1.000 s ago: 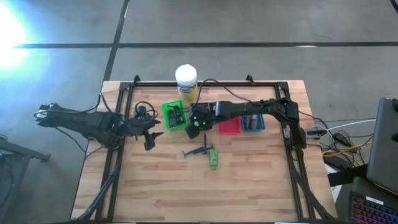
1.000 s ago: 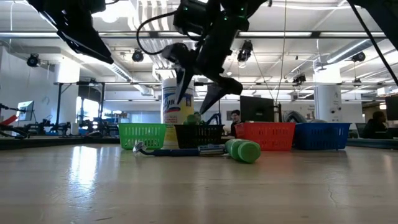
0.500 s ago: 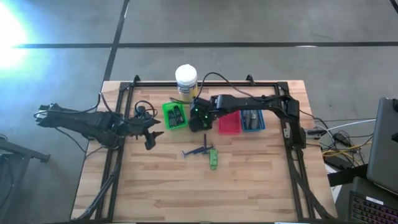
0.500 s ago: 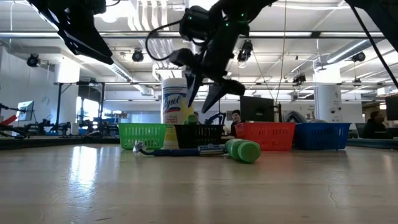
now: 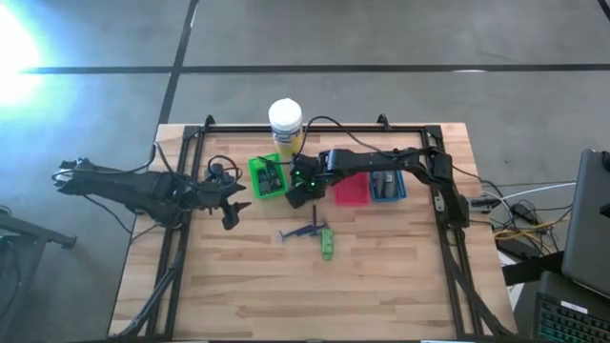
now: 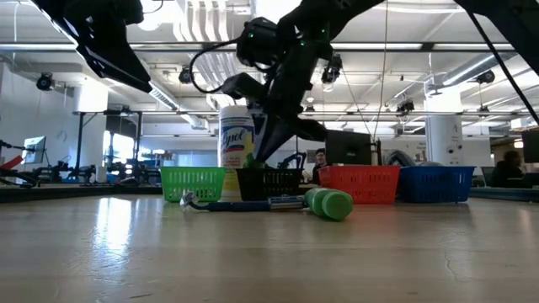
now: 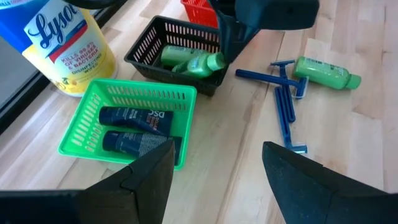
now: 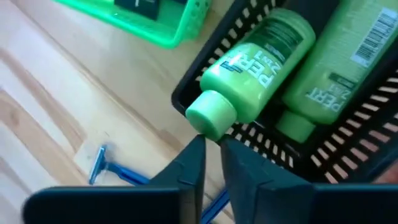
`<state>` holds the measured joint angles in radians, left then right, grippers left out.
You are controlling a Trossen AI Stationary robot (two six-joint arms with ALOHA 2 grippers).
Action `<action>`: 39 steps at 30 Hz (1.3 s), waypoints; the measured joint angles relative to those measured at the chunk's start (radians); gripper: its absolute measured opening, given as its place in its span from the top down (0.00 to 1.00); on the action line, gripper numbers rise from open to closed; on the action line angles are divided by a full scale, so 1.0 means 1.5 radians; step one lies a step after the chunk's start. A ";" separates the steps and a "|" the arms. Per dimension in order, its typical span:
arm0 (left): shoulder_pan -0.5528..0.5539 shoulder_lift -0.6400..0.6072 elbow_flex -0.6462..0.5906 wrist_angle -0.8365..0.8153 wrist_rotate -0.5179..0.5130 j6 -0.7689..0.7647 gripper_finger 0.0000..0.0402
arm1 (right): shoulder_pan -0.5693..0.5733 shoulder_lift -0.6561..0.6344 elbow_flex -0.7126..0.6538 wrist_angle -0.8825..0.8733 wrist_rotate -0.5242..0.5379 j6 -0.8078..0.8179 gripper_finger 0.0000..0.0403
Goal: Pick & Place Travel size toiletries
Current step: Put the green shampoo into the black bin
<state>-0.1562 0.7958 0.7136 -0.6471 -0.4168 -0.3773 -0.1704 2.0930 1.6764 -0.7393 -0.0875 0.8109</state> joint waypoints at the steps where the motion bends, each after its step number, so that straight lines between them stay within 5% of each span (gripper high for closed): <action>1: 0.000 0.000 0.000 0.001 0.000 -0.004 0.38 | -0.002 0.000 0.000 -0.002 0.000 0.003 0.91; 17: 0.000 0.000 0.000 0.000 0.000 -0.008 0.38 | 0.021 -0.029 0.016 -0.029 0.059 0.028 0.93; 23: 0.000 0.001 0.000 0.000 0.000 0.014 0.38 | 0.095 -0.034 0.010 -0.185 0.038 0.146 0.76; 33: 0.000 0.007 0.000 0.002 0.000 0.058 0.38 | 0.235 -0.034 -0.005 -0.183 0.048 0.432 0.37; 39: 0.000 0.008 0.000 0.003 0.003 0.078 0.38 | 0.239 -0.012 -0.053 -0.145 0.039 0.476 0.25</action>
<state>-0.1558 0.8074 0.7136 -0.6427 -0.4116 -0.2605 0.1878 2.0757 1.5975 -0.9572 -0.0292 1.5247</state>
